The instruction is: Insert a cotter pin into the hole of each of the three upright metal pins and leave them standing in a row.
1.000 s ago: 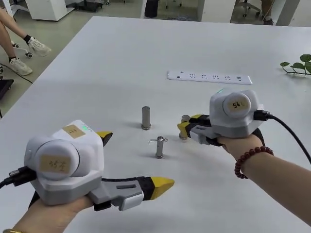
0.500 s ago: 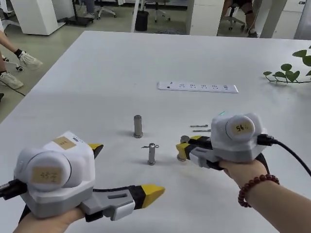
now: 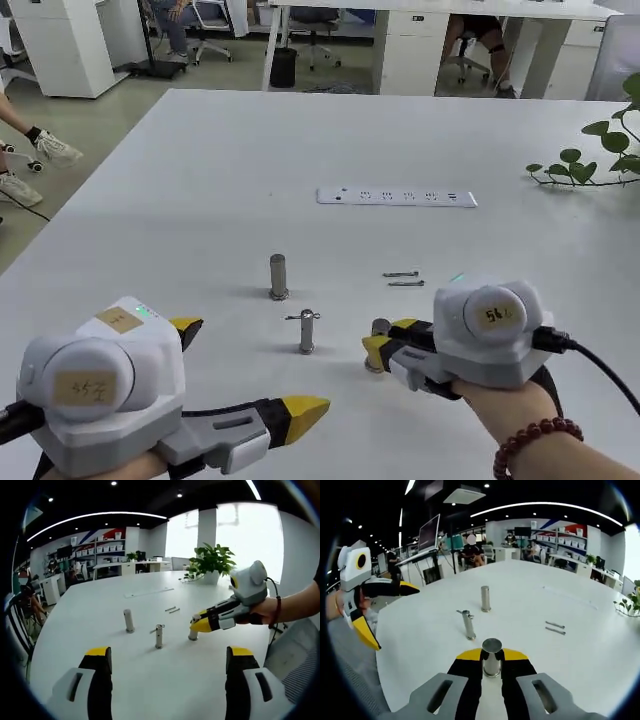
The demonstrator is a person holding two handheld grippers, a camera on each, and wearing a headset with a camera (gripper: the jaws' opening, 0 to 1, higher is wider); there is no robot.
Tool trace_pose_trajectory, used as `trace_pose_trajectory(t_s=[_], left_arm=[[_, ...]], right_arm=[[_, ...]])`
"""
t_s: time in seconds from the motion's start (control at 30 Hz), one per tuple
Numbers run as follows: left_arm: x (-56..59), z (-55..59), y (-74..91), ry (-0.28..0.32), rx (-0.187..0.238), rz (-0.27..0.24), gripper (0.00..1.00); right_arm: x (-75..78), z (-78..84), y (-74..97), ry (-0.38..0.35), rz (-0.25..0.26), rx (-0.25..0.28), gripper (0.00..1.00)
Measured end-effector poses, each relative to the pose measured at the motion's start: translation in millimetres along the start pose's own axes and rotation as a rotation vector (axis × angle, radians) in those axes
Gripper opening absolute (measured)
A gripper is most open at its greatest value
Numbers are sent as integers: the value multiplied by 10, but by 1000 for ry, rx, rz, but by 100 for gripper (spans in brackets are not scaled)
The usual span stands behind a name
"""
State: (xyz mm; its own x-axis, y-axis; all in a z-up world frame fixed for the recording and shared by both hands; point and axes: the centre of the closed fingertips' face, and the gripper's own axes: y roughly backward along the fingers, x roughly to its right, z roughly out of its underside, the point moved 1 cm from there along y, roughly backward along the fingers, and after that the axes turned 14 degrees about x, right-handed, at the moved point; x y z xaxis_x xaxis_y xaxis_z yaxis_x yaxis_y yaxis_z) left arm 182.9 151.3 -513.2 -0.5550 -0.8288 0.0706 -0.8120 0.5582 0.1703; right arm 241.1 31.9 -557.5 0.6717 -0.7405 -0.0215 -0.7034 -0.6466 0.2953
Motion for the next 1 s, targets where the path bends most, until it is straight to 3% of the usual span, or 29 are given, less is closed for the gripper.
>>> trace_pose_trajectory(t_s=[0.33, 0.6, 0.73, 1.0], left_arm=[[40, 51, -10, -18, -13, 14, 93], [93, 59, -13, -39, -22, 34, 92], [93, 67, -8, -43, -27, 35, 92], [93, 102, -28, -80, -53, 34, 92]], right_arm=[[-68, 152, 90, -19, 29, -11, 8], [-89, 135, 101, -12, 32, 4, 8], [-118, 138, 107, 29, 29, 2, 8], [-101, 139, 102, 23, 40, -3, 9]])
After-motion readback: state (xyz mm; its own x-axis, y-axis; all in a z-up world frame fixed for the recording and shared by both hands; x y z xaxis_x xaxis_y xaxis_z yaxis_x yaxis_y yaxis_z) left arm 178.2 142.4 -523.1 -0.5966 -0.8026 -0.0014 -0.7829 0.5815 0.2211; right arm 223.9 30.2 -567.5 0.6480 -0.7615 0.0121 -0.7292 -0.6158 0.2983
